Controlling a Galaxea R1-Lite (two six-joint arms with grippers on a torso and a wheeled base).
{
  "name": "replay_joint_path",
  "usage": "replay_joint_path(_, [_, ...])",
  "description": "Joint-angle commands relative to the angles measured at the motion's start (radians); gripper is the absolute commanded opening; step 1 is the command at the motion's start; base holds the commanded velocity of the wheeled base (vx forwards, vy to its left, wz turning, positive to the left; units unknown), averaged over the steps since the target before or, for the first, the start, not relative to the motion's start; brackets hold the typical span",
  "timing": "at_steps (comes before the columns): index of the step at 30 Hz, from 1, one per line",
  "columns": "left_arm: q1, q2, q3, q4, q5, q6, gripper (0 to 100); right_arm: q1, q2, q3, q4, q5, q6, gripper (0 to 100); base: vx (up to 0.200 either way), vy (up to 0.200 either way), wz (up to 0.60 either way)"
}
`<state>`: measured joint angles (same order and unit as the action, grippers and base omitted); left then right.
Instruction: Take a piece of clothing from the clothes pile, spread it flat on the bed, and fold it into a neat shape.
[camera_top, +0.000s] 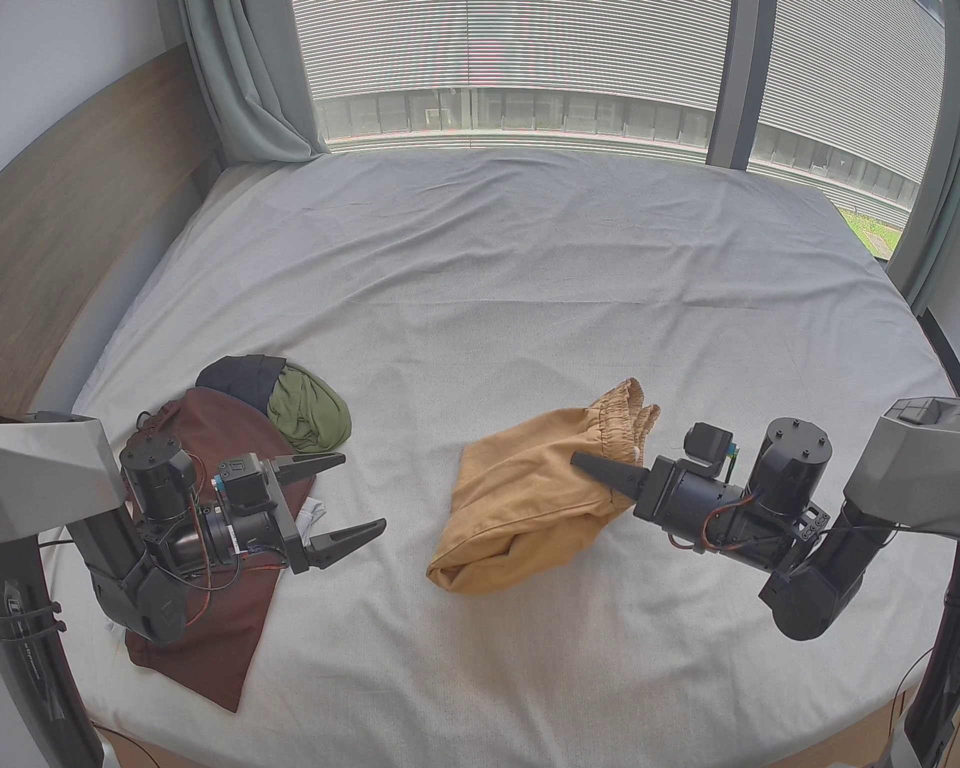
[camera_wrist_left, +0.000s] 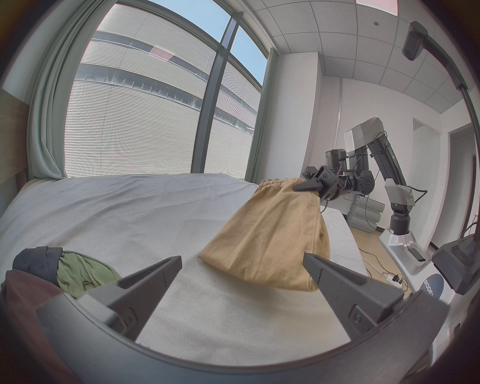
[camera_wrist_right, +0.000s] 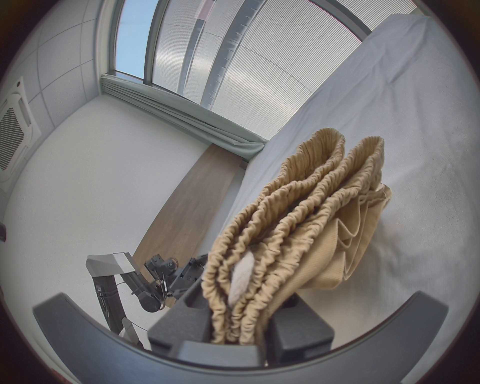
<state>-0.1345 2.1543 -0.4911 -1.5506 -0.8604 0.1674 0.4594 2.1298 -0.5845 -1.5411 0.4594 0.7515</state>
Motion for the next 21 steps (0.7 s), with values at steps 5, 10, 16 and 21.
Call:
replay_joint_path(5, [0.006,0.003,0.003,-0.002,0.0,0.0,100,-0.05,0.021,-0.144,0.002,0.062,0.008,0,0.0,0.0,0.0])
replay_joint_path(10, [0.018,0.003,0.006,0.0,0.003,0.001,100,-0.053,0.05,-0.23,0.002,0.078,0.031,0,0.0,0.0,0.0])
replay_joint_path(16, [0.018,0.004,0.014,0.0,0.003,0.0,100,-0.054,0.113,-0.331,0.002,0.084,0.04,0,0.0,0.0,0.0])
replay_joint_path(21, [0.019,0.01,0.012,0.0,0.003,0.0,100,-0.07,0.187,-0.457,0.001,0.12,0.057,0,0.0,0.0,0.0])
